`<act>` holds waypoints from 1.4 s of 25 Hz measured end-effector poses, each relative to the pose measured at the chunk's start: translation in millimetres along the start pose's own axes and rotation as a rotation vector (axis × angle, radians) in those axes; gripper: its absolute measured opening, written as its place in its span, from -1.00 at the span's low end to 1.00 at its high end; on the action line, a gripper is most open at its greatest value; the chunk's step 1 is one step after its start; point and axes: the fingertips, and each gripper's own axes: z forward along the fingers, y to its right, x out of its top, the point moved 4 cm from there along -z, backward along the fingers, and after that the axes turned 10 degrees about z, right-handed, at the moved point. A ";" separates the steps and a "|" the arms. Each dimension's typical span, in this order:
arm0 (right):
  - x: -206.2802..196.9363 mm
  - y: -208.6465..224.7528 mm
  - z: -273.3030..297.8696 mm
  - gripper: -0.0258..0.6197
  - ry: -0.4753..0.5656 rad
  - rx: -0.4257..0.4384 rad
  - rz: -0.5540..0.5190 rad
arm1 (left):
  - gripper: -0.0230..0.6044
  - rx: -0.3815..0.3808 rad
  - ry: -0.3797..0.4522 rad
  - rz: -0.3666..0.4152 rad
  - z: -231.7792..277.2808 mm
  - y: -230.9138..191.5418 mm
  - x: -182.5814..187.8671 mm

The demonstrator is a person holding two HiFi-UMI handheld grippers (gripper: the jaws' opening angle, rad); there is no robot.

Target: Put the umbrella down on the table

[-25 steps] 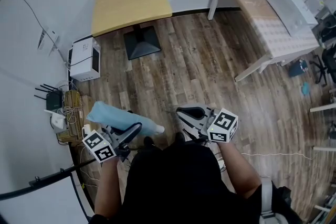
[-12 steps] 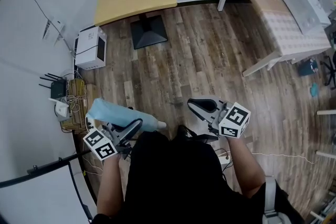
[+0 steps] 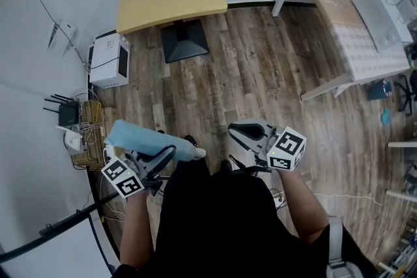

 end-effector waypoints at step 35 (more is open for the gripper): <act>140.6 123.8 213.2 -0.83 0.059 -0.172 -0.012 | 0.01 -0.079 0.019 -0.066 13.4 -286.3 118.8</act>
